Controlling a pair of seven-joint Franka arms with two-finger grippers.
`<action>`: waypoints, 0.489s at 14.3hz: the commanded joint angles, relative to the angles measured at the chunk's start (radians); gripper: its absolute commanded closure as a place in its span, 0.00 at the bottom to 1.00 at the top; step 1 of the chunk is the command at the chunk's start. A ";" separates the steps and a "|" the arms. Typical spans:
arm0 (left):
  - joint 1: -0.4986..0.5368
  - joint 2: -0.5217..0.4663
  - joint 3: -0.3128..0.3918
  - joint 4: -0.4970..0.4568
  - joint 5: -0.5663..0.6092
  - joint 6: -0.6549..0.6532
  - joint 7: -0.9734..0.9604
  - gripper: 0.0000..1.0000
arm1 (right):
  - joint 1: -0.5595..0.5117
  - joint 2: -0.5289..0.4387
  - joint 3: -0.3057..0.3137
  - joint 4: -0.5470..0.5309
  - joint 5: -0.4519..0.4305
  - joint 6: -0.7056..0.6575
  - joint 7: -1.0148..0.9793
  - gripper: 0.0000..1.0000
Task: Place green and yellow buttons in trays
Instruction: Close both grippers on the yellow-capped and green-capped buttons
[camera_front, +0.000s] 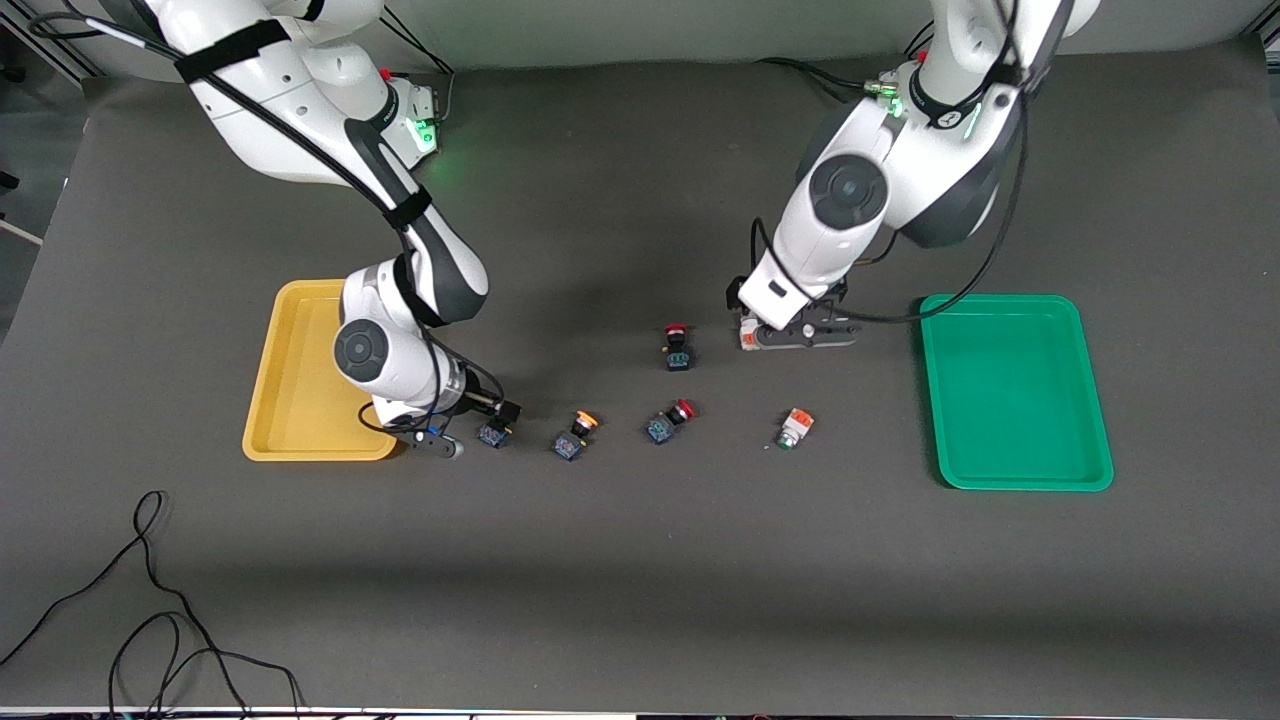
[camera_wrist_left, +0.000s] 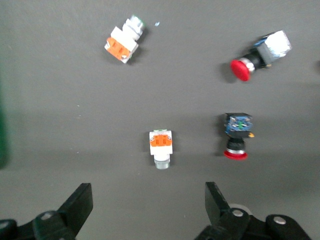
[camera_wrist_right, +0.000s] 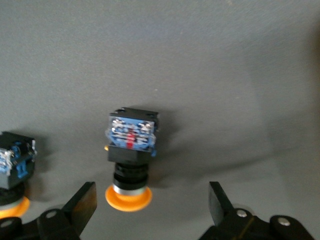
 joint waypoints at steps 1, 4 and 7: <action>-0.049 0.103 0.015 -0.020 -0.002 0.119 -0.050 0.00 | 0.003 0.059 0.011 0.014 0.004 0.087 0.042 0.01; -0.060 0.204 0.015 -0.022 -0.001 0.204 -0.050 0.00 | 0.006 0.076 0.011 0.020 -0.007 0.096 0.031 0.99; -0.066 0.253 0.015 -0.023 0.002 0.236 -0.037 0.00 | 0.005 0.073 0.008 0.047 -0.007 0.058 0.032 1.00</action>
